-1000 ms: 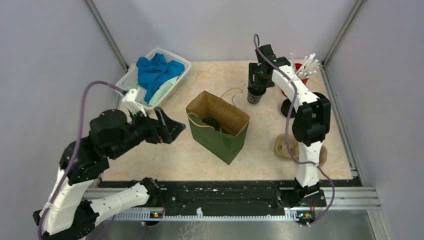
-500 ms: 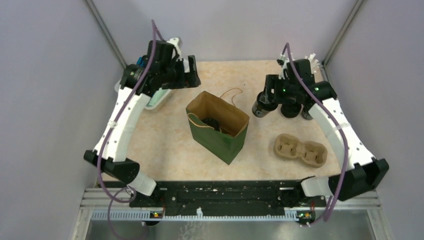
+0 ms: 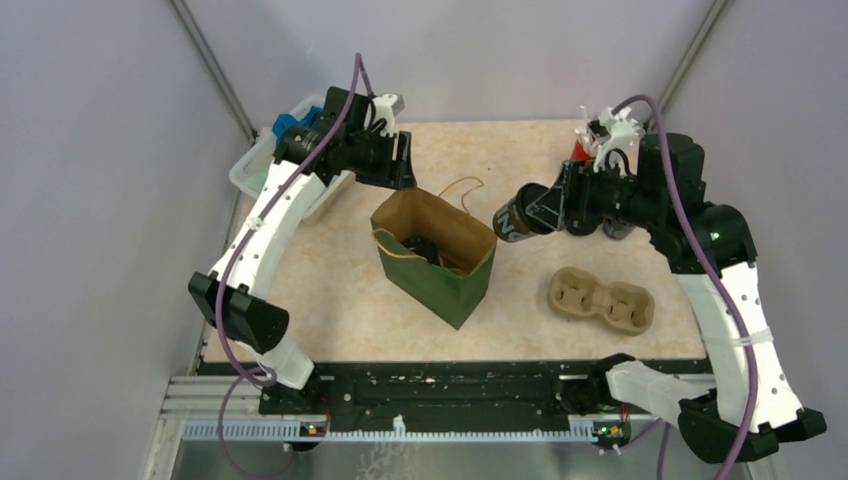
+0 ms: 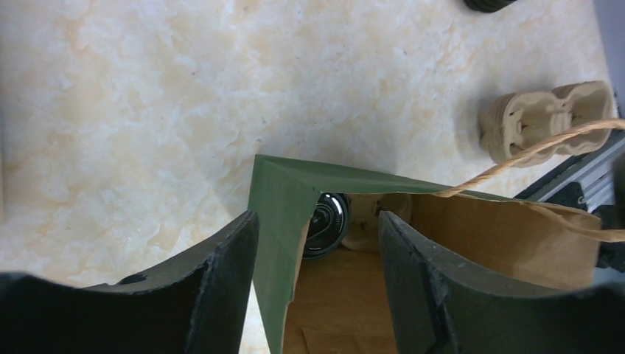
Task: Pack the takeout coffee
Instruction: Place the coffee cup on the cup tray.
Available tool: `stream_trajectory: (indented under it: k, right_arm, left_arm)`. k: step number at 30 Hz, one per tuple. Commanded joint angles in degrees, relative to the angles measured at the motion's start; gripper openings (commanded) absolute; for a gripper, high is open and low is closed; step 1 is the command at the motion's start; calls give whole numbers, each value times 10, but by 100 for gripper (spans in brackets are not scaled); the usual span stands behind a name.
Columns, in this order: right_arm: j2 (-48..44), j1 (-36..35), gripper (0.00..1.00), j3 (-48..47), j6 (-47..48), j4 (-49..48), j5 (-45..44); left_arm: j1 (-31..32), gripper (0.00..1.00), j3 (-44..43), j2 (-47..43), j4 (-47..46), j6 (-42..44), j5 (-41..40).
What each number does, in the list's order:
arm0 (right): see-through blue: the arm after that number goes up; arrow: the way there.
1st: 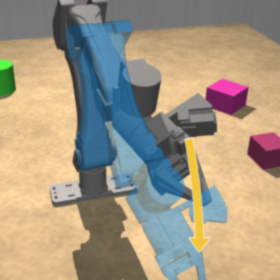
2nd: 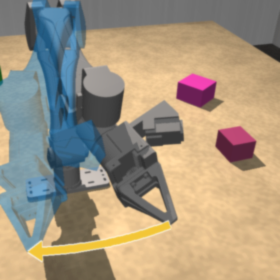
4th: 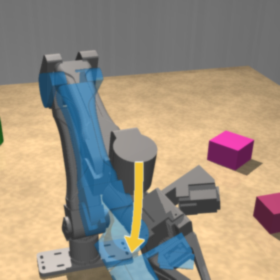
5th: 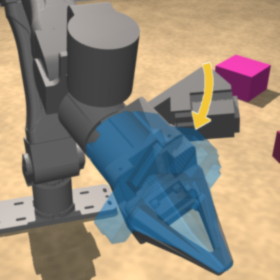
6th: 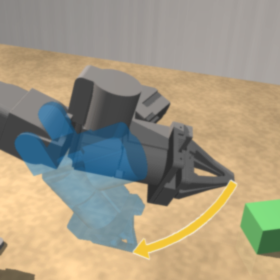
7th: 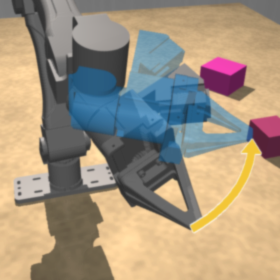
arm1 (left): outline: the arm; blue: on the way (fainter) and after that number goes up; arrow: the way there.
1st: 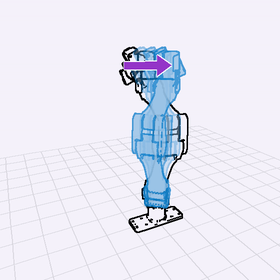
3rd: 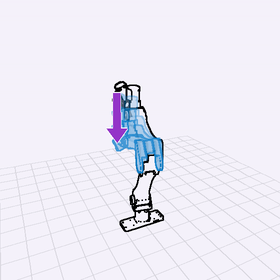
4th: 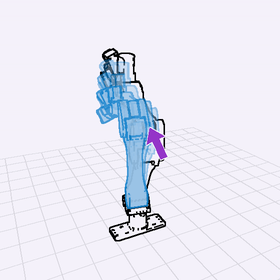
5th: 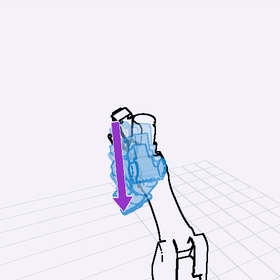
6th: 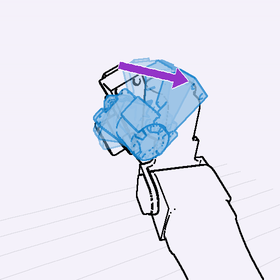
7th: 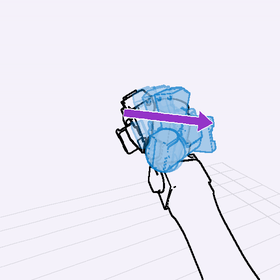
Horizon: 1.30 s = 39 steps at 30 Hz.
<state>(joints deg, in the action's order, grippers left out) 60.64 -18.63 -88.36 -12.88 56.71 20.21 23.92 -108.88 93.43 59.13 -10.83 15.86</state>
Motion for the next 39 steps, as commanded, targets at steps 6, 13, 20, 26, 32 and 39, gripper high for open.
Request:
stream_trajectory:
  k: [6, 13, 20, 26, 32, 39]
  right_arm:
    - [-18, -2, 49, -59, 31, 34, 37]
    - [-75, -1, 42, -18, -12, -35, -45]
    - [-68, -2, 28, -32, 16, -49, -16]
    - [-18, -3, 24, -88, 44, -59, 108]
    - [5, -28, 22, -96, 34, -115, 160]
    - [100, -222, 20, -185, 110, -71, 13]
  left_arm:
    - [-1, 57, 11, 20, -20, 58, -2]
    - [0, 42, 32, 22, -31, 63, 7]
    - [0, 26, 36, 28, -47, 72, 10]
    - [0, 10, 65, 2, -93, 74, -12]
    - [0, 0, 123, -49, -147, 69, -55]
    - [-1, 0, 222, -136, -224, 55, -91]
